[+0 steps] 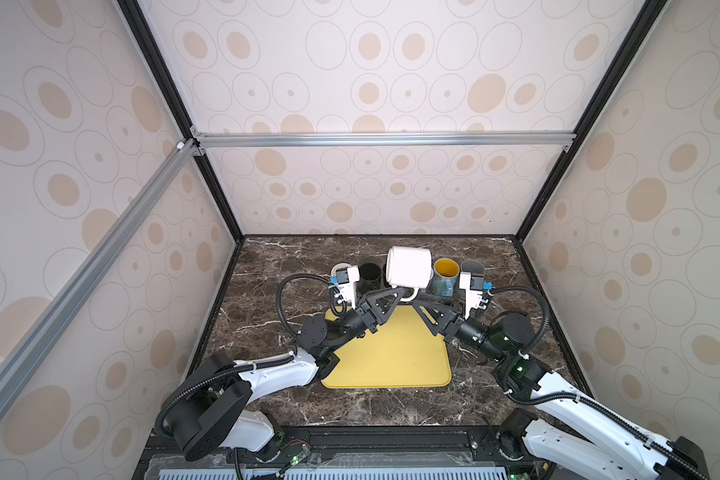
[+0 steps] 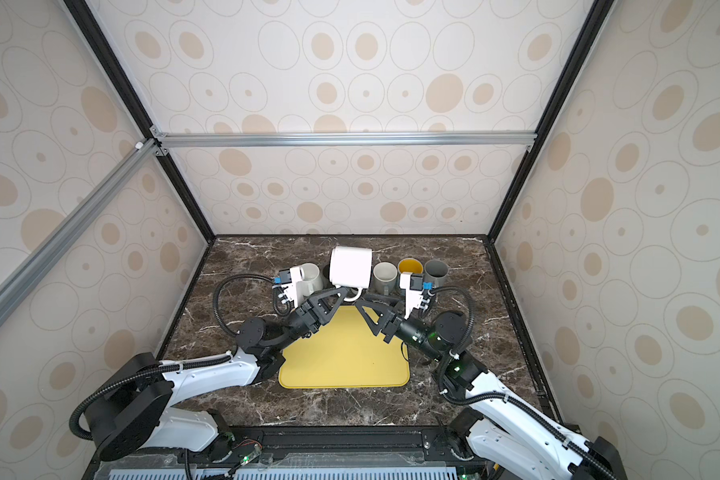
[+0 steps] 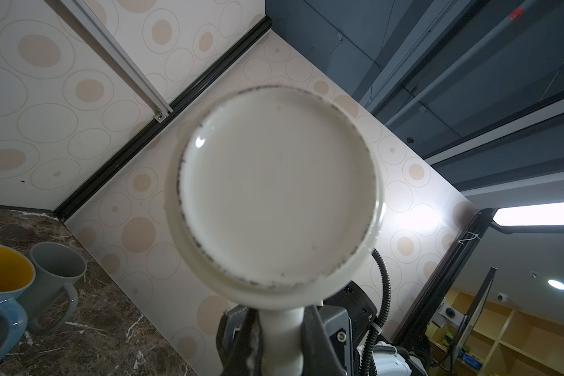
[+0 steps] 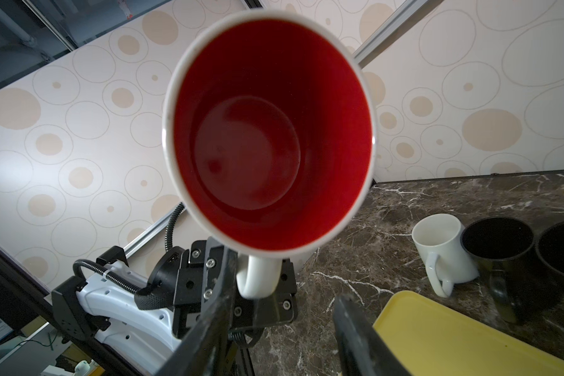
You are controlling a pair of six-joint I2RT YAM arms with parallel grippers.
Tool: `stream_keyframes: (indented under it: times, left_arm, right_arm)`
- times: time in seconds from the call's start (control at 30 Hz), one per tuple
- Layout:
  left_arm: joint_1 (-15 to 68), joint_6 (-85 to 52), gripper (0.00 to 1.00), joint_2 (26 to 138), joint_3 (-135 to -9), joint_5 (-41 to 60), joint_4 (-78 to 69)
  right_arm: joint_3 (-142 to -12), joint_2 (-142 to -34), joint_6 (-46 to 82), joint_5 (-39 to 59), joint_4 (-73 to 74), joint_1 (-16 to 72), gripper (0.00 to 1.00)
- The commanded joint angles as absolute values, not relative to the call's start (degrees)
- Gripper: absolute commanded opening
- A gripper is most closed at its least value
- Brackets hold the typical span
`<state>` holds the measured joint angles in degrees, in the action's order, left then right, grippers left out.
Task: Turn the mug right side up
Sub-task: 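Lift the red-lined mug high with the left gripper while the right gripper approaches, then grasp the red-lined mug's handle with the right gripper beside the left gripper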
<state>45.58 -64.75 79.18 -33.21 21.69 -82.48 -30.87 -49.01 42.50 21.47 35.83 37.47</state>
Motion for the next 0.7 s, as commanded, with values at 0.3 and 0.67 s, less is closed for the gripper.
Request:
stream_keyframes:
  times: [0.3,0.67]
  left_arm:
    - [45.5,-64.6,0.0,78.0,-34.7,22.9,-90.3]
    - [45.6,-64.5,0.0,77.7,-34.8,23.7,-90.9]
  right_arm:
    - [-35.1,-54.4,48.4,24.1,47.8,37.2,0.42]
    - [-36.5,-58.5,51.8,24.6,52.6,37.2,0.36]
